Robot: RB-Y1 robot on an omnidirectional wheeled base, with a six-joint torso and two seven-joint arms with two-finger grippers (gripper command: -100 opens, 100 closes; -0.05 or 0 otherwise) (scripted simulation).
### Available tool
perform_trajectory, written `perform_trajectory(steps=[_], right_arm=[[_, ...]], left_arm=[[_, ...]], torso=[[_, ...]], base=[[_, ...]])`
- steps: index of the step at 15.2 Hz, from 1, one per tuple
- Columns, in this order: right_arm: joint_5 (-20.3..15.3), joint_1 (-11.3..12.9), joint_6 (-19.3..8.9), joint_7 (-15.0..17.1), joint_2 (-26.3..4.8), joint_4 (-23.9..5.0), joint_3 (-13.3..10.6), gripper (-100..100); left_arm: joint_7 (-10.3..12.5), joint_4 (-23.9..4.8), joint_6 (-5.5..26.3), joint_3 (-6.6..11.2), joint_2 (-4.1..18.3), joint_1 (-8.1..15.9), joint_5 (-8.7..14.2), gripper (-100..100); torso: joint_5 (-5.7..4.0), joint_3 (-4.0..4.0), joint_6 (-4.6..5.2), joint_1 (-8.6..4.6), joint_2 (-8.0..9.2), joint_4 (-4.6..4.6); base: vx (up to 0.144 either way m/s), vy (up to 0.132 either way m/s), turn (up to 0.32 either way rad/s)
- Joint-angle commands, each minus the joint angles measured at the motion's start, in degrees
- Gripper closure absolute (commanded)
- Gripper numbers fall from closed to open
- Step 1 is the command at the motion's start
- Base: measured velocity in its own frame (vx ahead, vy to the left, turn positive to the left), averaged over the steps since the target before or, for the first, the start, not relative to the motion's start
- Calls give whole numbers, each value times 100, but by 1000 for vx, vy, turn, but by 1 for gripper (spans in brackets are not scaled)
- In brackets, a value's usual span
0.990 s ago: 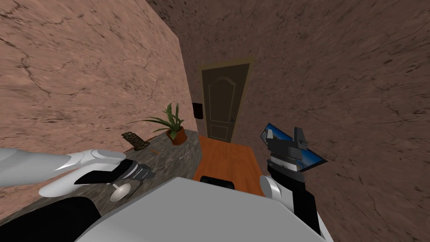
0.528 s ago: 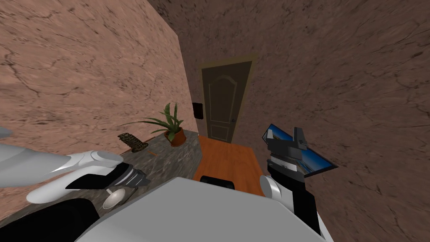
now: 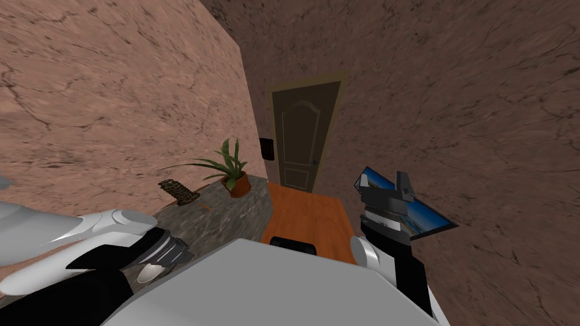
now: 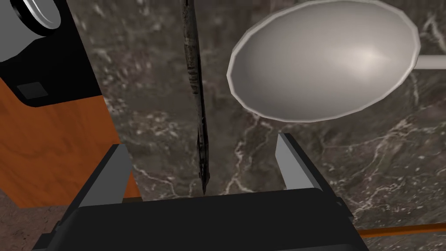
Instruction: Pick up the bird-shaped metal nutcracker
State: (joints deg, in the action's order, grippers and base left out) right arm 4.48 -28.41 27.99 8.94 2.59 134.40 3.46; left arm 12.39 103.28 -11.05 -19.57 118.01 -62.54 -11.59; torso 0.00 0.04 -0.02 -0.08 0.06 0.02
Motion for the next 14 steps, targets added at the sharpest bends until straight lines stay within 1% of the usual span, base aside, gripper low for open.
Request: perform_trajectory(steps=[1, 3, 4, 5, 7, 8, 9, 10, 11, 12, 14], right_arm=[[0, 0, 0, 0, 0, 0, 0, 0], [0, -1, 0, 0, 0, 0, 0, 0], [0, -1, 0, 0, 0, 0, 0, 0], [0, 0, 0, 0, 0, 0, 0, 0], [0, 0, 0, 0, 0, 0, 0, 0], [0, -1, 0, 0, 0, 0, 0, 0], [0, 0, 0, 0, 0, 0, 0, 0], [0, 0, 0, 0, 0, 0, 0, 0], [0, -1, 0, 0, 0, 0, 0, 0], [0, -1, 0, 0, 0, 0, 1, 0], [0, 0, 0, 0, 0, 0, 0, 0]], left_arm=[[-100, -39, 57, -72, -224, -24, -54, -100], [-100, -39, 57, -72, -224, -24, -54, -100], [-177, -72, 110, -97, -436, -88, -117, -100], [-215, -89, 137, -110, -542, -120, -148, -100], [-215, -89, 137, -110, -542, -120, -148, -100], [-291, -122, 190, -135, -753, -184, -211, -100], [-329, -139, 216, -147, -859, -216, -242, -100], [-253, -134, 161, -118, -725, -181, -237, -100], [-215, -89, 137, -110, -542, -120, -148, 100], [-177, -72, 110, -97, -436, -88, -117, 100], [-177, -72, 110, -97, -436, -88, -117, 100]], torso=[[0, 0, 0, 0, 0, 0], [0, -6, -1, 1, -10, -3], [-1, -6, -1, 1, -10, -3], [0, -6, -1, 0, -10, -3], [0, -7, 0, 1, -11, -3], [0, -6, -1, 1, -8, -3], [0, -6, 0, 0, -9, -2], [0, -7, 0, 1, -12, -3], [4, -7, 4, 4, -12, -2], [4, -4, 3, 5, -6, -1], [4, 5, 3, 6, 10, 3]], base=[[52, 0, -139], [40, 5, -40], [39, -1, -66], [46, 0, -127], [32, 7, -53], [36, 2, -76], [52, 2, -125], [31, 5, -30], [-11, 0, 119], [-45, -2, 178], [-41, -5, 49]])
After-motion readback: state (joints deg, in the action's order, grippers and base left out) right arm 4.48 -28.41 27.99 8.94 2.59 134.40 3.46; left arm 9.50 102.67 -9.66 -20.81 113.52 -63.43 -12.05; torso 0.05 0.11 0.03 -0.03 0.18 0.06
